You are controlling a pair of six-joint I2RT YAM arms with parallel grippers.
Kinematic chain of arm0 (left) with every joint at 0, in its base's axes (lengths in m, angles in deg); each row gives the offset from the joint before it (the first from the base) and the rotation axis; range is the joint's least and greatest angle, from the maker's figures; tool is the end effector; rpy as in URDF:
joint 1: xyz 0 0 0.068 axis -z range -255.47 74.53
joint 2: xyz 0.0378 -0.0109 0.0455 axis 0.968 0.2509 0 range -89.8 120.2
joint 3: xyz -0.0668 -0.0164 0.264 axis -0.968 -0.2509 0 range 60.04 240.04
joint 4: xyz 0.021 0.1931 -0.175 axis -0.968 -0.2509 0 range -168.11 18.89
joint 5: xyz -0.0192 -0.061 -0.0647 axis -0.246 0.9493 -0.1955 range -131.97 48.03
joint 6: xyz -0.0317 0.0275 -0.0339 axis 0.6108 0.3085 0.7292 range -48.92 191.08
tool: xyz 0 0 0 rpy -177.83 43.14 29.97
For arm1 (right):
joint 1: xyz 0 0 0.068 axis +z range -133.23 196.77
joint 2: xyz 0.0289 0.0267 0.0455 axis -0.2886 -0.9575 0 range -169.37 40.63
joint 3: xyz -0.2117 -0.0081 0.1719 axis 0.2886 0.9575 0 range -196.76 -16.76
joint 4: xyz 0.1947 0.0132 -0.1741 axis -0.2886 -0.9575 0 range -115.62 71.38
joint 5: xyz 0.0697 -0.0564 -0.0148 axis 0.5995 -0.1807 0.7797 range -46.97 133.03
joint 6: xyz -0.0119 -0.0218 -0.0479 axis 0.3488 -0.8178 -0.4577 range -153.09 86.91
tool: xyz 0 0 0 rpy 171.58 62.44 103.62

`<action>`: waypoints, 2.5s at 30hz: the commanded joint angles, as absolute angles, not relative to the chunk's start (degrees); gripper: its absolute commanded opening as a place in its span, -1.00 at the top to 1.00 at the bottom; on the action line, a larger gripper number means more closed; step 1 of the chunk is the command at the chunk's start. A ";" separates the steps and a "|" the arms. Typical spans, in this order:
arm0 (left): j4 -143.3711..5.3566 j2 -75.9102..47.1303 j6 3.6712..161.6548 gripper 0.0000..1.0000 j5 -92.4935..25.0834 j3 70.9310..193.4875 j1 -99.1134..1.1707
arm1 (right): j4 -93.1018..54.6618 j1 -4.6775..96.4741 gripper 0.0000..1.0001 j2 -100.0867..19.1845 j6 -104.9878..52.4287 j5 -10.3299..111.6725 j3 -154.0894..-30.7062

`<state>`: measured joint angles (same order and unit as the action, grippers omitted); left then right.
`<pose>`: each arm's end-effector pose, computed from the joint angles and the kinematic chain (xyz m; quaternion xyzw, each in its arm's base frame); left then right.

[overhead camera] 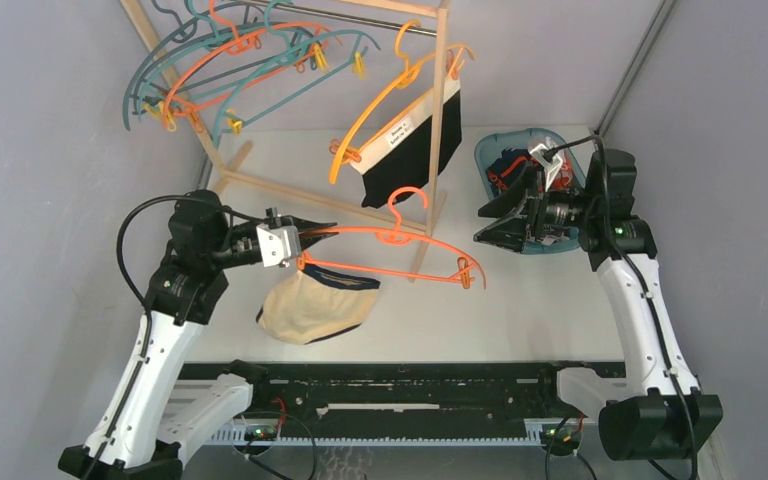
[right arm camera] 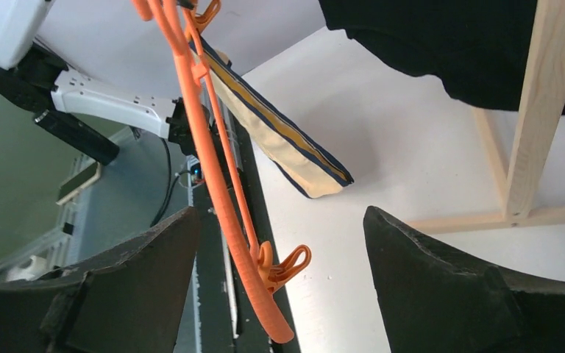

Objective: Remove the underwear clipped to the hanger
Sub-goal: Remove the underwear from the hanger.

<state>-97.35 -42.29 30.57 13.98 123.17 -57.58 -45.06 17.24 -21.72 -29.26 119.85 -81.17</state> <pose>0.1374 -0.0754 0.4147 0.5930 0.4471 -0.2433 0.6239 0.2147 0.0364 0.3821 -0.3172 0.6682 0.5377 0.4047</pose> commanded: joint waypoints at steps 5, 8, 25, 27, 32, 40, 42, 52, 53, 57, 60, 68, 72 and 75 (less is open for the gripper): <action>-89.75 -43.17 35.54 1.00 15.16 120.80 -57.15 | -54.02 21.19 -0.63 -19.44 -43.57 119.43 -85.47; -89.56 -42.93 35.75 1.00 15.18 120.61 -56.95 | -55.88 25.52 -0.60 -19.49 -46.46 116.26 -85.42; -89.13 -41.94 36.26 1.00 14.33 118.72 -55.48 | -57.31 39.41 0.36 -24.53 -50.52 106.53 -90.46; -89.13 -41.92 36.36 1.00 14.12 118.42 -55.45 | -57.04 39.45 0.58 -24.71 -50.89 106.12 -90.75; -89.13 -41.83 37.07 1.00 13.63 118.66 -55.39 | -58.25 39.45 1.00 -24.57 -53.53 104.75 -91.77; -93.49 -42.08 39.56 0.09 13.24 119.81 -55.35 | -62.93 38.57 1.00 -21.87 -67.22 98.44 -91.38; -96.60 -42.22 39.82 -0.23 13.43 120.50 -55.35 | -63.94 37.68 1.00 -21.26 -70.83 97.91 -90.69; -101.57 -41.91 54.58 -0.72 2.61 126.22 -58.04 | -71.54 33.36 1.00 -17.01 -90.37 98.97 -87.60; -102.13 -41.22 56.47 -0.72 3.75 127.17 -59.44 | -72.55 33.30 1.00 -16.50 -92.19 98.91 -87.60; -105.87 -37.32 63.15 -0.72 8.52 130.83 -64.09 | -76.38 33.36 1.00 -14.56 -97.52 99.85 -87.60; -108.96 -33.87 63.39 -0.71 9.89 132.39 -64.84 | -78.27 33.86 1.00 -12.86 -99.86 100.99 -87.60; -116.21 -25.32 62.27 -0.74 16.64 133.25 -64.14 | -75.50 38.46 1.00 -11.09 -96.78 100.00 -87.60; -118.88 -23.77 60.61 -0.78 18.71 132.81 -62.34 | -74.03 39.28 1.00 -11.01 -95.53 99.29 -87.60; -122.37 -22.53 57.80 -0.81 19.47 132.90 -60.93 | -73.91 39.61 1.00 -11.20 -95.38 98.78 -87.60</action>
